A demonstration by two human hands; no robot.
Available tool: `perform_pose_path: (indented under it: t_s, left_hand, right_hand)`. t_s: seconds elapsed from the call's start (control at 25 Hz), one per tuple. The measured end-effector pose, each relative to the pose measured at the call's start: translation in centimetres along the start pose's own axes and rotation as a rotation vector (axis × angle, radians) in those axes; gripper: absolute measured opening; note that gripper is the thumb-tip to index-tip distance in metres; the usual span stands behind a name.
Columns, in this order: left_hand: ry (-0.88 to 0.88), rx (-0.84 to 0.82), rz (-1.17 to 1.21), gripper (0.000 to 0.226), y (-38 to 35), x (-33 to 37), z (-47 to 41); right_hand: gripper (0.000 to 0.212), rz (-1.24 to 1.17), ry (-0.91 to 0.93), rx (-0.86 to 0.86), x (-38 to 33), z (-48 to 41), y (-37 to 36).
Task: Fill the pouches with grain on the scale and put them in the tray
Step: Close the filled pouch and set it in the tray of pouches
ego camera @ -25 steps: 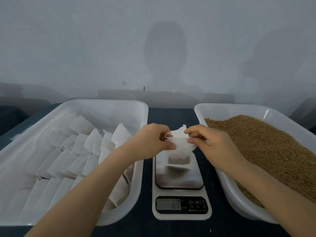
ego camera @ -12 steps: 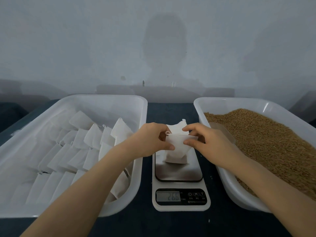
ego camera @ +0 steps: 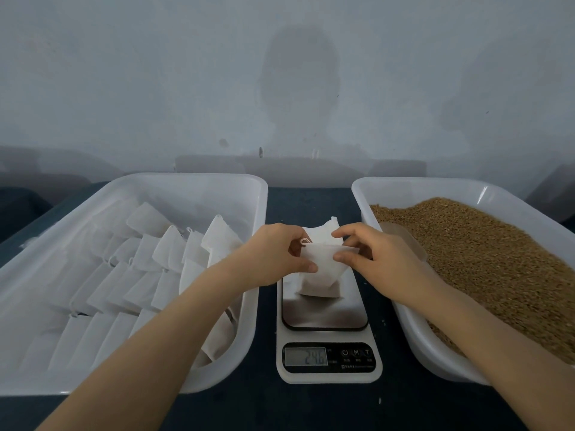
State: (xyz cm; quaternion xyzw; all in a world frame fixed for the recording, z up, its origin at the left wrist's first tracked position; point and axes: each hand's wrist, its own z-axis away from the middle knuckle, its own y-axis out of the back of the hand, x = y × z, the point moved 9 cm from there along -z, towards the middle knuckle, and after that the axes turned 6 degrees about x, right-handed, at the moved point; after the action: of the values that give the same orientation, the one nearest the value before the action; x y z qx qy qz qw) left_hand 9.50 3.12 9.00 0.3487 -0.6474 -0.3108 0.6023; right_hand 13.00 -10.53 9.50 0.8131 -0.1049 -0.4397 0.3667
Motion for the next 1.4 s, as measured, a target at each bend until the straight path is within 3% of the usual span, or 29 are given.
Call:
perform_pose_path:
  t_s: [0.92,1.16,1.32,1.4]
  left_hand:
    - [-0.026,0.022,0.033,0.027,0.0,-0.2,-0.1]
    - [-0.056,0.050,0.035,0.015,0.2,-0.1,0.0]
    - [-0.058,0.052,0.058,0.019,0.0,-0.3,-0.2]
    - [-0.039,0.004,0.174,0.035,-0.4,-0.2,-0.2]
  right_hand:
    - [0.027,0.030,-0.018,-0.024,0.0,0.1,-0.2]
    - [0.005,0.097,-0.041,-0.079,0.4,0.1,-0.8]
    - [0.002,0.023,0.003,0.003,-0.4,0.3,0.2]
    - [0.003,0.003,0.056,0.003,-1.4,0.4,0.3]
